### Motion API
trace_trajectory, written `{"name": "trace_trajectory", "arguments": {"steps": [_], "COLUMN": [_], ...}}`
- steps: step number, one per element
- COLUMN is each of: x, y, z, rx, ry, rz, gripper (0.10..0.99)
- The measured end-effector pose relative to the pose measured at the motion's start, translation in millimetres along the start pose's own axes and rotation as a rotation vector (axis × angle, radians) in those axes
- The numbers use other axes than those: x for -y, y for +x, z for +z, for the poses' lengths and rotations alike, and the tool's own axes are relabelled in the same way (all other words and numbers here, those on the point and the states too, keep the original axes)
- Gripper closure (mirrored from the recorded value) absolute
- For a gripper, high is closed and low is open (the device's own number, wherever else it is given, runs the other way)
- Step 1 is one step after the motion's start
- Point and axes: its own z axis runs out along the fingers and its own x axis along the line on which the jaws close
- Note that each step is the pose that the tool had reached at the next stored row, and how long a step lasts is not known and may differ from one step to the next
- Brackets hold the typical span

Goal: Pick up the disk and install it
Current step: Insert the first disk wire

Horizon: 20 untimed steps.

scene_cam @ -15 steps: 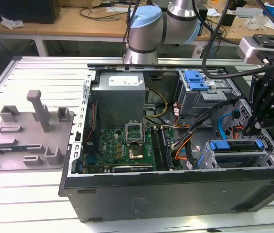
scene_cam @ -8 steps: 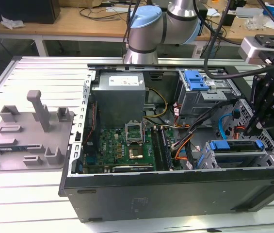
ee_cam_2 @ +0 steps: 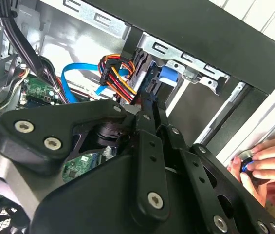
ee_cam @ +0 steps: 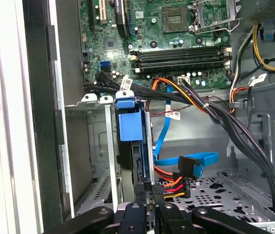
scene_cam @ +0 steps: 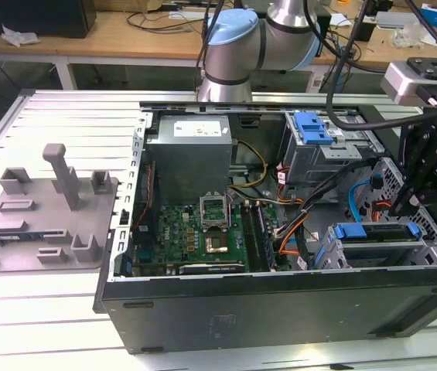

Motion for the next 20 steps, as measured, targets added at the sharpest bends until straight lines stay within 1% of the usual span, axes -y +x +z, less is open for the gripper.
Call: {"name": "trace_trajectory", "arguments": {"steps": [8, 11, 13, 17, 20], "x": [0.7, 0.7, 0.8, 1.0, 1.0], "y": [-2.0, -1.9, -2.0, -2.0, -2.0], "z": [0.1, 0.5, 0.5, 0.6, 0.7], "rx": [0.0, -0.0004, -0.0006, -0.0003, -0.0001], "ry": [0.0, -0.005, -0.007, -0.005, -0.005], "rz": [0.0, -0.001, -0.007, -0.041, -0.045], "gripper": [0.922, 0.922, 0.922, 0.922, 0.922]}}
